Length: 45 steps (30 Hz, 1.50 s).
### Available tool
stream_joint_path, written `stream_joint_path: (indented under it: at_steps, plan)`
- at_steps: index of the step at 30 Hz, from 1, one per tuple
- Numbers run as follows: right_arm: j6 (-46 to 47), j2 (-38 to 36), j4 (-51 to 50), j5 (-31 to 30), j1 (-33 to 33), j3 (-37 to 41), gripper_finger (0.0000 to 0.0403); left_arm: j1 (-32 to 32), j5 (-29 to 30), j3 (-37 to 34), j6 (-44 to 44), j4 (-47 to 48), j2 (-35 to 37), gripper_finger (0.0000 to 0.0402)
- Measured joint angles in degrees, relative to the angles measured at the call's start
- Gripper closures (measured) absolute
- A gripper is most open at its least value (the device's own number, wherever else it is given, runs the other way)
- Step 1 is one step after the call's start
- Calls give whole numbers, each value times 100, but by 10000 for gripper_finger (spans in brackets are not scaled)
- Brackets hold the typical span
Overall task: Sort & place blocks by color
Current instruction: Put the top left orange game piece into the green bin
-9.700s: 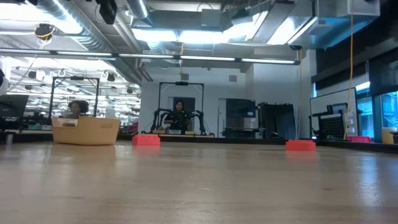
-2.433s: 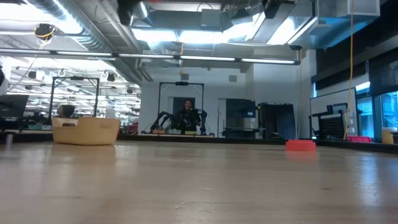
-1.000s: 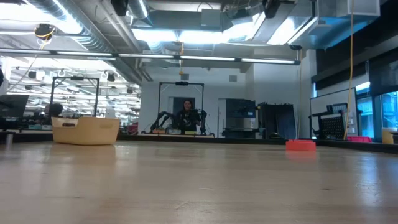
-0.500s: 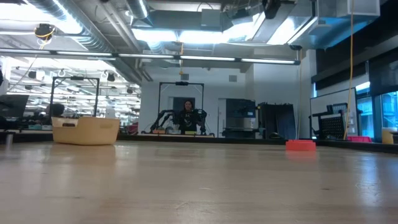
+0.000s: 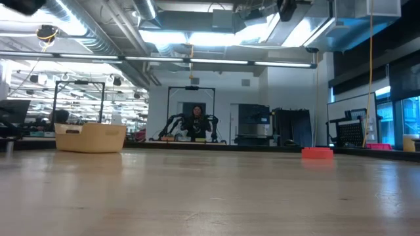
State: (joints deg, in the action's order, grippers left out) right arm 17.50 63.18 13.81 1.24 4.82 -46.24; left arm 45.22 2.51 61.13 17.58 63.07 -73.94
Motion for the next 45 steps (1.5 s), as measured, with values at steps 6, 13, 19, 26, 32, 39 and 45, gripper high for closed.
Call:
stream_joint_path:
  at_steps: [6, 13, 19, 26, 32, 39, 45]
  plan:
    - [24, -1, -5, -2, 0, 0, 403, 132, -208, -726, -577, -781, -470, 274]
    - [31, 0, -38, -4, 0, 0, 403, -100, -397, -1543, 966, -1252, -482, 274]
    - [33, 0, -105, -9, 0, 0, 403, -104, -388, -1894, 1896, -1965, -476, 274]
    - [39, 0, -171, -24, -2, 0, 403, -104, -128, -2113, 2222, -2083, -476, 274]
    - [39, -2, -173, -24, -2, 0, 403, -106, -69, -2174, 2187, -2072, -476, 274]
    - [39, 0, -173, -22, -2, 0, 403, -106, -67, -2174, 2238, -2072, -476, 206]
    - [27, -2, -173, -22, -2, 0, 403, -240, -476, -2174, 2247, -2068, -473, 180]
